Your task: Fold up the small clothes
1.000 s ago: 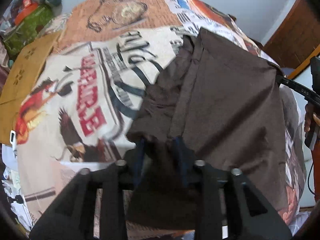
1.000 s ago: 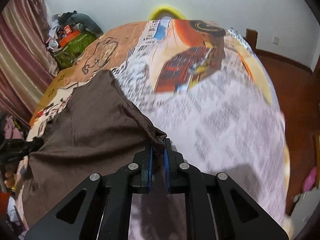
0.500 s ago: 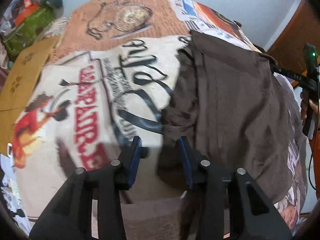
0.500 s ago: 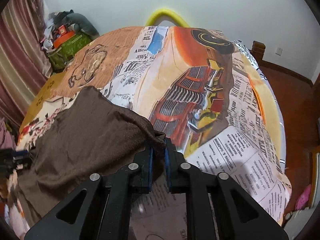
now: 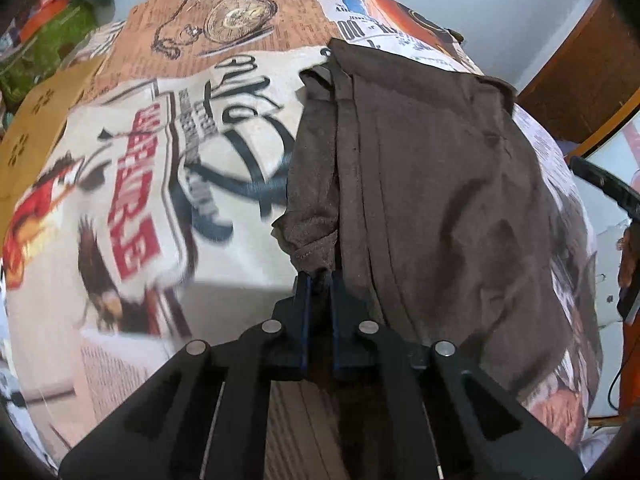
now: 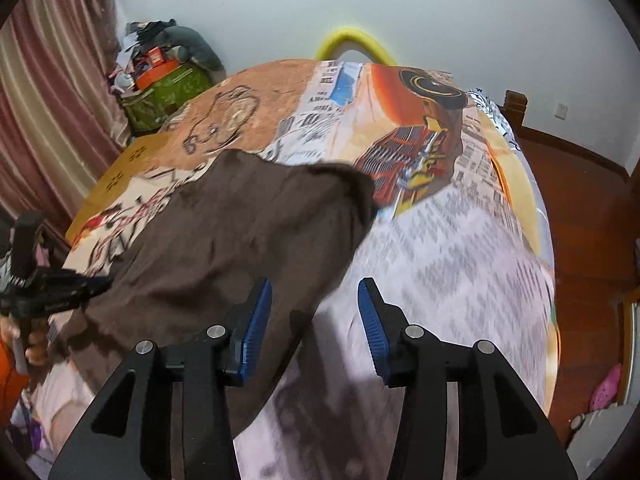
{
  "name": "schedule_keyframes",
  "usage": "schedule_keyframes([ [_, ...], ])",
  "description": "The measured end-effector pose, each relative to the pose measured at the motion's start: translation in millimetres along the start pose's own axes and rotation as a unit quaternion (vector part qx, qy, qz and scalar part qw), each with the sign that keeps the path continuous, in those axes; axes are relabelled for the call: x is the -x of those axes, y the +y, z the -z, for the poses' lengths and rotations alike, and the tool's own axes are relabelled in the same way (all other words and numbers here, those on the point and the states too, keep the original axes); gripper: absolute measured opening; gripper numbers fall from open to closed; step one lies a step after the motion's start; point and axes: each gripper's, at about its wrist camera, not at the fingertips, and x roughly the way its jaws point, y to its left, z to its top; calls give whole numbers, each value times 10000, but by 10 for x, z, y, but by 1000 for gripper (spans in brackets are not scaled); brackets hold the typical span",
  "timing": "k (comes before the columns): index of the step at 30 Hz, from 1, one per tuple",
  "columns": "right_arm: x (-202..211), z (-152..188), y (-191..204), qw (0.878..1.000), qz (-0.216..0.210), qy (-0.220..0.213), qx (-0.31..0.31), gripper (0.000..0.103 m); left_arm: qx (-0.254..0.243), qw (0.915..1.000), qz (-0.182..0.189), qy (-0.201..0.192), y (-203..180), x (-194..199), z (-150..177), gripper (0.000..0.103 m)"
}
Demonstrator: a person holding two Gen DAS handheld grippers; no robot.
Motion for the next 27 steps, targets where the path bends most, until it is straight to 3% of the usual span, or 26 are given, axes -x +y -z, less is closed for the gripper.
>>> schedule_keyframes([
  [5,153,242,133,9999,-31,96,5,41,59,9998,171,86,-38,152,279,7],
  [9,249,427,229,9998,-99,135,-75,42,-69,10000,-47,-14,-94,349,418,7],
  [12,278,557,313,9997,-116,175,-88,48,-203,9994,-188,-213,-138,564,509,9],
  [15,295,659,389,9997,-136,200,-99,49,-299,9982,-377,-370,-167,715,576,17],
  [19,284,781,466,9994,-190,265,-124,52,-277,9980,-344,-462,-179,803,648,46],
  [27,90,967,513,9976,-259,584,-252,56,-421,9984,-193,-337,-314,683,755,55],
])
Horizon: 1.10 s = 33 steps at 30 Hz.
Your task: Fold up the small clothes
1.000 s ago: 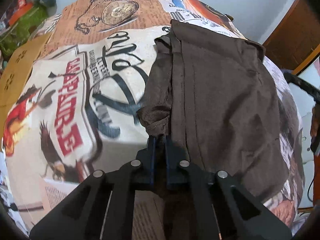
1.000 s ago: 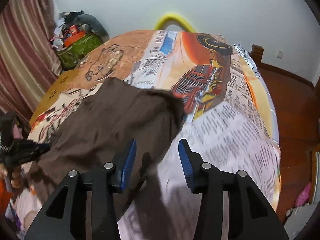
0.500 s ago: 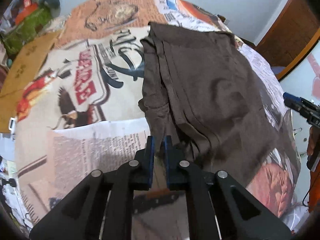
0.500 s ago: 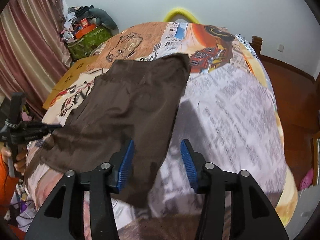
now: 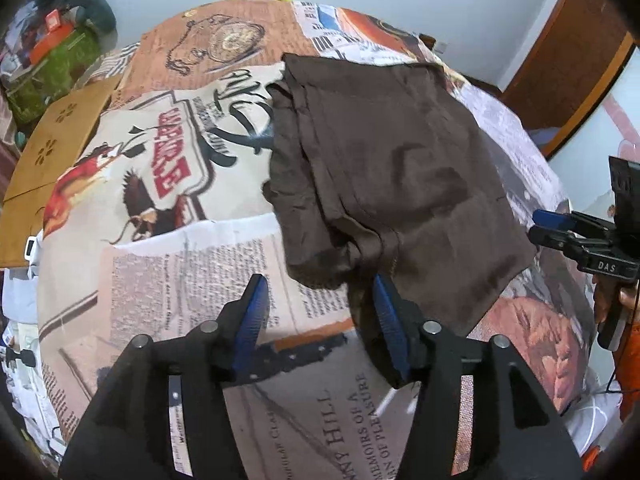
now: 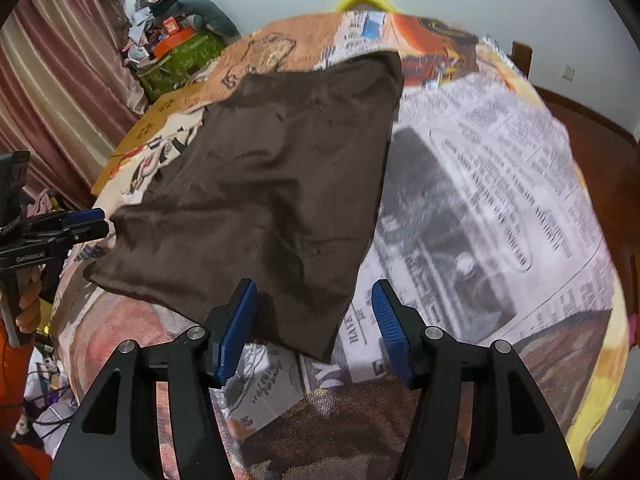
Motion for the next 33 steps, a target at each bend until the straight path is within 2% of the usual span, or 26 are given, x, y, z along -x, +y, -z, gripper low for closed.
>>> schedule_keyframes([
  [6,-131,67,-30,9994,-225,198,-179,56,-308,9995,-97,-15,-160,-74,15,57],
  [11,-170,81,31,9990,-392,209,-96,55,-160,9998,-37,56,-92,-256,-45,57],
  [14,-188,83,71,9989,-414,238,13,45,-144,9999,10,-3,-83,-321,-67,48],
  [16,-202,80,74,9987,-450,254,45,38,-183,9998,75,-56,-104,-338,-83,31],
  [17,-201,80,72,9986,-462,242,43,33,-200,9997,71,-80,-117,-337,-88,26],
  [18,-204,79,73,9985,-481,242,37,29,-218,9997,32,-109,-128,-332,-97,13],
  [19,-204,88,66,9985,-494,234,34,26,-241,9996,-11,-125,-139,-330,-106,7],
  [21,-183,92,53,9986,-506,182,29,15,-197,9997,23,-130,-126,-321,-130,6],
  [33,124,-117,102,9972,-551,-478,133,9,-225,9972,177,-687,-154,77,-386,5],
])
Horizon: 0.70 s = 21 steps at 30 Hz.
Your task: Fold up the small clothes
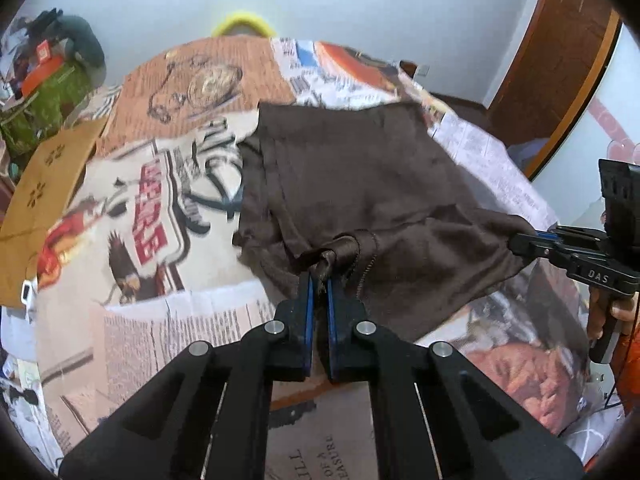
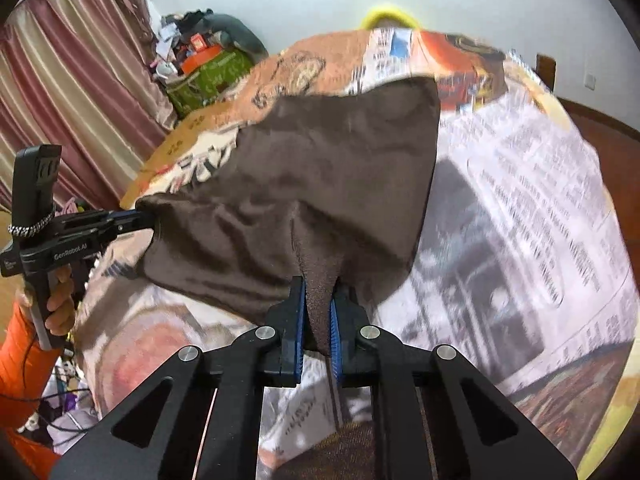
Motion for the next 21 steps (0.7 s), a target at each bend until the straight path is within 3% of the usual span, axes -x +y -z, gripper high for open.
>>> schedule_keyframes([
  [10,51,-553,-6,9982,145,-534,237,9,109,9996,-3,-245,128,-103,-611,5],
  [16,-105,-891,-105,9973,254,-619,306,9,321,9992,-123,-203,346,-384,-947,5],
  [21,-390,-1077,-297,9980,444,-442,109,13,379,9986,-336,134,505,-823,-1084,5],
])
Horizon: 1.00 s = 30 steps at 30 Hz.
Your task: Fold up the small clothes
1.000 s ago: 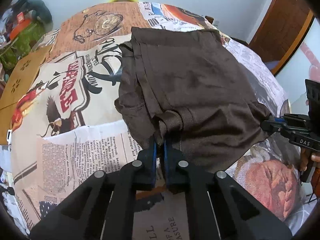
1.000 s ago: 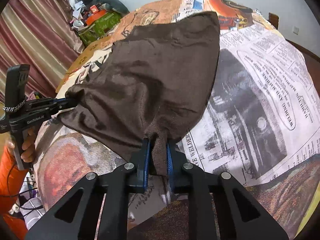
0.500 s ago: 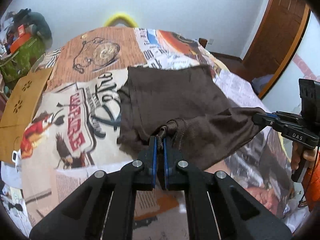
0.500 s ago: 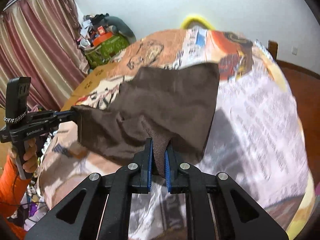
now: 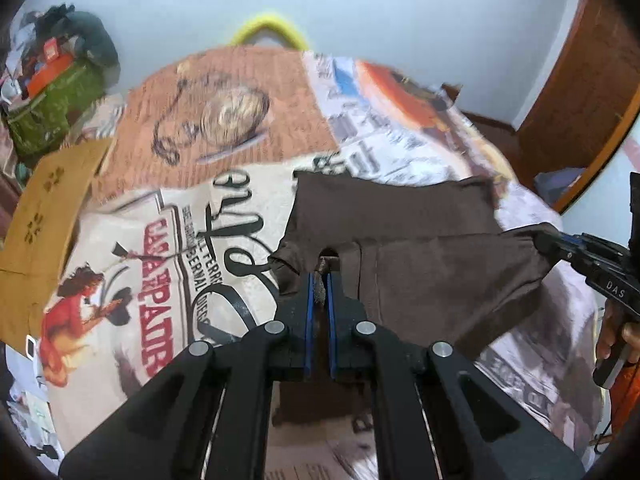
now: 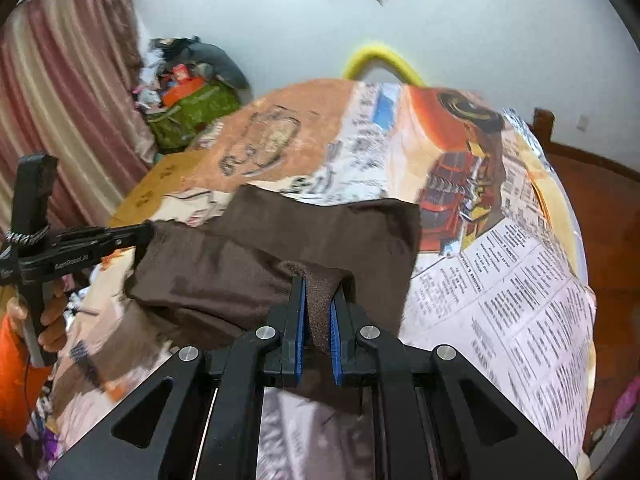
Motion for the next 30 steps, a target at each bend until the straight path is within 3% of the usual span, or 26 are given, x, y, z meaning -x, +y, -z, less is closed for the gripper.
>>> schedule_keyframes([
  [5,-307,33,-150,9990,235,305,-228,15,120,9992,-178,340,97,-341,60,7],
  [7,-310,56,-199,9985,224,318,-387,25,98,9990,-249,351,106,-354,85,11],
  [9,-240,55,-240,9979,226,235,-567,44,65,9991,-263,314,105,-306,89,13],
  [11,-129,38,-237,9978,221,93,-617,47,-30,9993,-287,228,67,-180,97,15],
  [17,196,65,-70,9995,167,-128,-243,54,-407,9987,-280,-102,-121,240,241,50],
  [19,221,124,-4,9998,203,-59,-49,54,-536,9979,-338,-88,-188,272,305,68],
  [21,236,230,70,9996,225,48,135,54,-723,9962,-481,-62,-272,256,393,80],
  [24,172,335,122,9987,267,241,348,54,-919,9933,-694,96,-341,138,455,86],
  [30,-13,362,84,9977,300,442,414,54,-844,9914,-916,410,-311,-221,398,86],
])
